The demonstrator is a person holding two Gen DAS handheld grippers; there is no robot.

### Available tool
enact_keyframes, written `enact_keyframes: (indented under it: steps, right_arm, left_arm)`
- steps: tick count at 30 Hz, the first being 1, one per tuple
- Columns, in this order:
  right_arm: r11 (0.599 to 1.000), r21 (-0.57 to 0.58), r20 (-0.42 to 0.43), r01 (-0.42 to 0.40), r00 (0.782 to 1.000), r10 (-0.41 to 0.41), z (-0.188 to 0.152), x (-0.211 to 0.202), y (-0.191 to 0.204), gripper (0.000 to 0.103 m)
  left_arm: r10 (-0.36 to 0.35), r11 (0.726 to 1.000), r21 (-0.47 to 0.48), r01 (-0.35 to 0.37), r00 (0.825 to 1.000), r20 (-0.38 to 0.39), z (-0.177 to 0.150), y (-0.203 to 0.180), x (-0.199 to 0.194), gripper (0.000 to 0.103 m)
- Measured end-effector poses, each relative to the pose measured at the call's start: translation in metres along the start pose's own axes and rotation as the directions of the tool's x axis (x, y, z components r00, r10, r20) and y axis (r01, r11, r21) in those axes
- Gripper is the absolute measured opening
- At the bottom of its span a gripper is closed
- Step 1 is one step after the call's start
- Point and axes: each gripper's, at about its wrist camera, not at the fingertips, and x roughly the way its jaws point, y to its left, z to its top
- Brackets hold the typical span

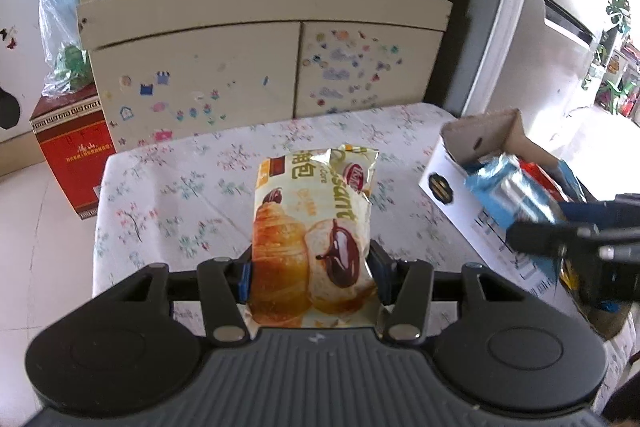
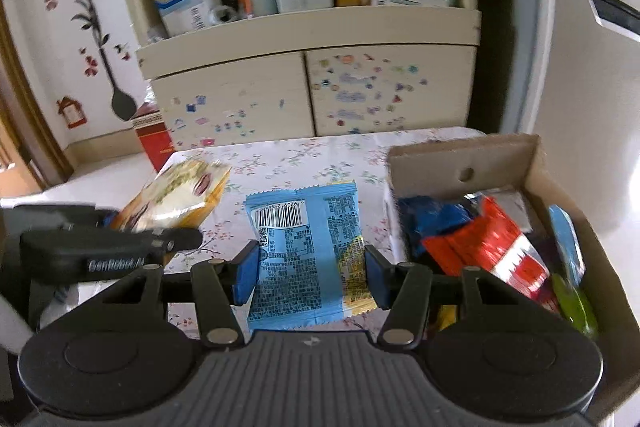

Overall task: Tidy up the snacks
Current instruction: 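Carry the croissant bag with the left tool while the right tool carries the blue bag to the box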

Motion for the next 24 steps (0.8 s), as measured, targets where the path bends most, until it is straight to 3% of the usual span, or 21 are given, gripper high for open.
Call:
enact_keyframes:
  steps: [15, 24]
  right_arm:
    - [0.995, 0.086, 0.056, 0.040, 0.997, -0.045, -0.009, -0.033, -0.032, 0.061]
    - [0.979, 0.196, 0.123, 0.056, 0.989, -0.082, -0.010, -0.061, -0.070, 0.061]
  left_arm:
    - [-0.028, 1.000, -0.008, 0.028, 1.000, 0.009, -0.030, -0.030, -0.014, 0.052]
    - [-0.045, 0.999, -0.005, 0.045, 0.999, -0.002, -0.043, -0.048, -0.016, 0.052]
